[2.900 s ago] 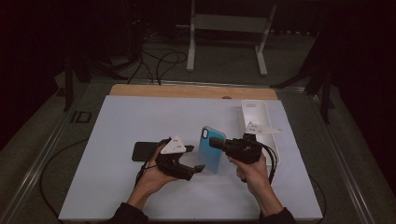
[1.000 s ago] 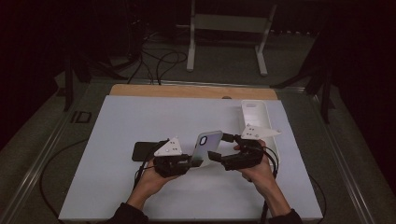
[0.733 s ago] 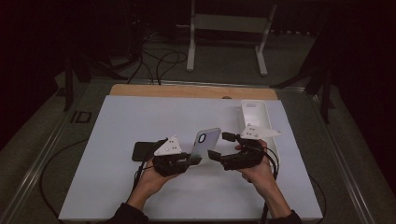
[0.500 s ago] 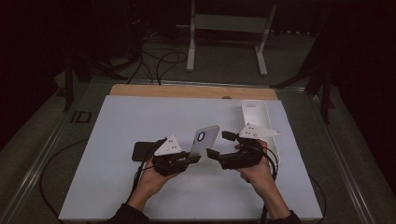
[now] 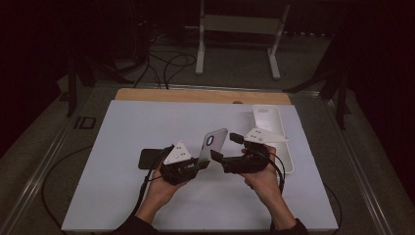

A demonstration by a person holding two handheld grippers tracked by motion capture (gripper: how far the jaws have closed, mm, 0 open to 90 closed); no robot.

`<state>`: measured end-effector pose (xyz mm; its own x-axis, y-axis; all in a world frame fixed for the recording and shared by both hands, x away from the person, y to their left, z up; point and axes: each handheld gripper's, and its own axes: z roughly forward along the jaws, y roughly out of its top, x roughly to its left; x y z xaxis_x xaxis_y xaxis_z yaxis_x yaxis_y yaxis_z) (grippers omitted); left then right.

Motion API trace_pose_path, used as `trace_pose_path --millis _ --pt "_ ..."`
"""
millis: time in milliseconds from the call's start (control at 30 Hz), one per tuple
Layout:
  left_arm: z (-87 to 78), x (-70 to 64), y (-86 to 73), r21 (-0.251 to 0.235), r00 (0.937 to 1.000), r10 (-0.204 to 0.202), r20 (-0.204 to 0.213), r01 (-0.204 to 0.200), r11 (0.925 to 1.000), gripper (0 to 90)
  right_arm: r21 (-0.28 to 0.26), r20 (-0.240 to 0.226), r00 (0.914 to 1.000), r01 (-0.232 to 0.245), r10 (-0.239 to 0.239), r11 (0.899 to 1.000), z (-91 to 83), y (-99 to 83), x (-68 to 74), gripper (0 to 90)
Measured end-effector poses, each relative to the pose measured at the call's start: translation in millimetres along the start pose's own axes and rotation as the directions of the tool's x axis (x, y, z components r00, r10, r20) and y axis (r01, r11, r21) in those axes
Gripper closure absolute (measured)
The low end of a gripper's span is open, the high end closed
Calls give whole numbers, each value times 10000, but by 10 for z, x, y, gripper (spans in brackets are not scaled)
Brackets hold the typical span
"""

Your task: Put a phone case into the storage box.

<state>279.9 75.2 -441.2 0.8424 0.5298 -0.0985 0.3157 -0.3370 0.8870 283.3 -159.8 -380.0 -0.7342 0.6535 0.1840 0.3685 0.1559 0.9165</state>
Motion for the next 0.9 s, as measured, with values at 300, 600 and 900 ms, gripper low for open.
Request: trace_pose_path --millis 300,600,900 --pt "29 -52 6 4 9999 64 -95 -64 10000 808 -69 138 9973 -716 717 9974 95 30 6 136" --pt "61 -78 1 -20 9999 -96 -44 96 10000 808 -327 451 9941 -976 990 9947 160 21 40 156" --pt "90 -83 -16 4 9994 -313 112 313 9995 806 -447 765 9943 -714 747 9964 195 7 85 164"
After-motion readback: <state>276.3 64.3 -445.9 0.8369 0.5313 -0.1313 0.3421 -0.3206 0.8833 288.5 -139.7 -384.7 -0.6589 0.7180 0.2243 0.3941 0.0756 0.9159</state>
